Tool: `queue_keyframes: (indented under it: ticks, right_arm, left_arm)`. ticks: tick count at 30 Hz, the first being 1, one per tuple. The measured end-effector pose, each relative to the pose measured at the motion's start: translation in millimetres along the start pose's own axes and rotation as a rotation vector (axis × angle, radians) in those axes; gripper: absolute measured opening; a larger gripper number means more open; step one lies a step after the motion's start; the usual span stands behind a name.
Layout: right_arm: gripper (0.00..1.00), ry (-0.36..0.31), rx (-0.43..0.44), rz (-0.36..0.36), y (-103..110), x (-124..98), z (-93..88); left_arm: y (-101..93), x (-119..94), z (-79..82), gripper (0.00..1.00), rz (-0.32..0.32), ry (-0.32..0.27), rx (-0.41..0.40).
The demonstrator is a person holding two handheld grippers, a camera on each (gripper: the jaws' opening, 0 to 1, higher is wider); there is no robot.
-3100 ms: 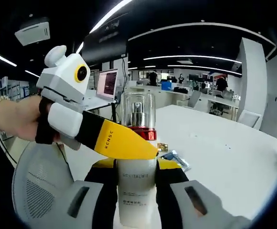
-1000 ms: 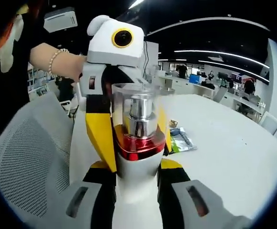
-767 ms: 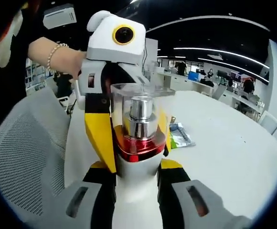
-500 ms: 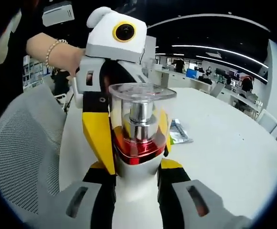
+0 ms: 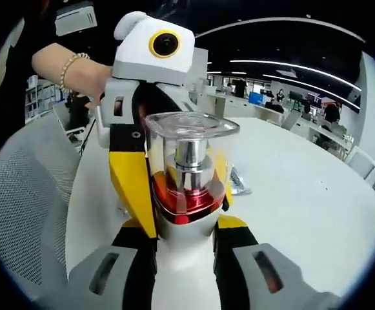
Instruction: Arrange the skincare products in the storage area until every visible bottle or jar stands upright without overlapping.
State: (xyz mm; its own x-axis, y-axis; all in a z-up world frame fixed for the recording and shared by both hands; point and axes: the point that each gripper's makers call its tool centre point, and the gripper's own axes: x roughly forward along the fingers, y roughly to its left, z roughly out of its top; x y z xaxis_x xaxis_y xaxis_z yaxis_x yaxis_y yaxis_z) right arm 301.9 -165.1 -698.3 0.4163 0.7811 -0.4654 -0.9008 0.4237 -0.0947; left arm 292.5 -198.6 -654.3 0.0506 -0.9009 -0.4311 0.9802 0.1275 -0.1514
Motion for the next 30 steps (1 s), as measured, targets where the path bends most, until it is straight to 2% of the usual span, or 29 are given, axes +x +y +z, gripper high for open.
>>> queue_keyframes:
  ticks: [10,18,30]
  right_arm:
    - [0.33,0.003,0.002,-0.001,-28.9,3.6,-1.6]
    - [0.33,0.0,0.009,-0.013,-49.3,6.5,-2.2]
    - [0.33,-0.002,0.022,-0.025,-54.4,7.9,-1.3]
  left_arm:
    - [27.9,14.9,12.5,0.26,0.011,-0.011,-0.002]
    - [38.4,19.9,18.9,0.26,0.013,-0.014,0.028]
    - [45.0,22.3,23.7,0.28,0.023,-0.008,0.032]
